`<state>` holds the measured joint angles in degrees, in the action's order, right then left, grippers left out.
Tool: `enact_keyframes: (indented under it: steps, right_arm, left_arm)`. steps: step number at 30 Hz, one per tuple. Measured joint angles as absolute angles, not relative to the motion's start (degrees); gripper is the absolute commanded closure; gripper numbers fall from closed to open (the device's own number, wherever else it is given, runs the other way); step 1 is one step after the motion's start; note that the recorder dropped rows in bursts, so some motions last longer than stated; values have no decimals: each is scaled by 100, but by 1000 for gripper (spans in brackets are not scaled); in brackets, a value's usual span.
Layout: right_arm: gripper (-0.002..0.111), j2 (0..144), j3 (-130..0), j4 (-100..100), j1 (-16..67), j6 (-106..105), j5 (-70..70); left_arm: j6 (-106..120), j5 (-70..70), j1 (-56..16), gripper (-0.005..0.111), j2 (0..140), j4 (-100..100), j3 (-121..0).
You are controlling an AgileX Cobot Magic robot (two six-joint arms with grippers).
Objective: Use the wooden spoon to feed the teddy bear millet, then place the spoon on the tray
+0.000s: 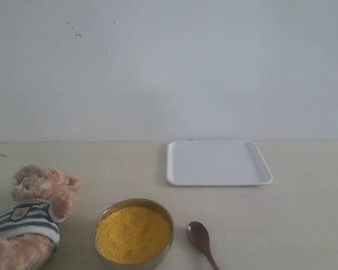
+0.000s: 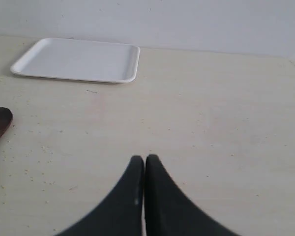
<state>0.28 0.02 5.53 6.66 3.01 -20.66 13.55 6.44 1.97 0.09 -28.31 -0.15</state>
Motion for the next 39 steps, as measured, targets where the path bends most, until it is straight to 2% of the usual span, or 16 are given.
enact_keyframes:
  steps: [5,10,13,17,23,26,28,33,39]
  right_arm:
    - [109,28,2,553,666,301,-2066]
    - [109,28,2,553,666,301,-2066]
    - [109,28,2,553,666,301,-2066]
    - [109,28,2,553,666,301,-2066]
    - [109,28,2,553,666,301,-2066]
    - [109,28,2,553,666,301,-2066]
    - [109,28,2,553,666,301,-2066]
    - [109,28,2,553,666,301,-2066]
    - [109,28,2,553,666,301,-2066]
  left_arm:
    - [1299,-512,197,103,9,-2892,-15]
    - [-208,-2896,197,103,-2,-2750,-30]
    - [-1032,-3615,197,103,185,-2345,-330]
    - [-1427,-3820,197,103,1439,-1454,-1124]
    - [-1513,-4020,197,103,4542,-31,-2596]
    - [-1663,-3675,197,103,6134,419,-3243]
    - [-2051,-2742,197,103,6751,748,-3532]
    - [-2717,-337,197,103,7273,1031,-3728]
    - [-2264,1284,197,103,7395,1211,-3848]
